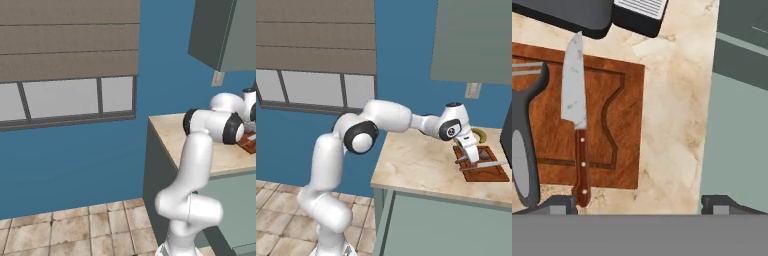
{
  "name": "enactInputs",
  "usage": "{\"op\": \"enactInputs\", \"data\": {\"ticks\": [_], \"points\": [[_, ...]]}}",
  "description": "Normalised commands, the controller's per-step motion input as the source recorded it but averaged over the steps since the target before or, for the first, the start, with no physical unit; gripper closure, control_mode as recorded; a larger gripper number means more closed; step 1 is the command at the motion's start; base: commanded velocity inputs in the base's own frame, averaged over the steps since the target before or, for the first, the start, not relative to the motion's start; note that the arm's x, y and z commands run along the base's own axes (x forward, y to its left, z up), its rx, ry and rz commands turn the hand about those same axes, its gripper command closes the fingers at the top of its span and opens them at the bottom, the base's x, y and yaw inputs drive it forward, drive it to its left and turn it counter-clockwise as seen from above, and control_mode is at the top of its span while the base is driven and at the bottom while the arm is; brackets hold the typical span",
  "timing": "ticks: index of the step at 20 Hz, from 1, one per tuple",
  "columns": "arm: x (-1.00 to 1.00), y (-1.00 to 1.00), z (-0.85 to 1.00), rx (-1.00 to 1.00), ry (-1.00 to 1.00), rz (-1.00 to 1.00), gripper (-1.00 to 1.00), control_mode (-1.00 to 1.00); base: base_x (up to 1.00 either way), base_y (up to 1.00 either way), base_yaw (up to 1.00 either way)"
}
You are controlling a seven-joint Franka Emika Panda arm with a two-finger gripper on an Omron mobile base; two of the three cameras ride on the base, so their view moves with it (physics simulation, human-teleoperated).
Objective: Open the drawer on the right and place the cutting tools on the cutting board.
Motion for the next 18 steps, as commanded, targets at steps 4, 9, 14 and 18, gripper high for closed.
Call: {"op": "enactInputs", "data": {"ticks": [4,9,14,18], "points": [[-0.93,1.0,0.23,-0.06,0.0,0.0,-1.0,-1.0,0.0,0.0,0.0],[-1.0,1.0,0.17,-0.07,0.0,0.0,-1.0,-1.0,0.0,0.0,0.0],[-0.87,1.0,0.55,-0.03,0.0,0.0,-1.0,-1.0,0.0,0.0,0.0],[-0.4,0.97,0.98,0.0,0.0,-0.01,-1.0,-1.0,0.0,0.0,0.0]]}}
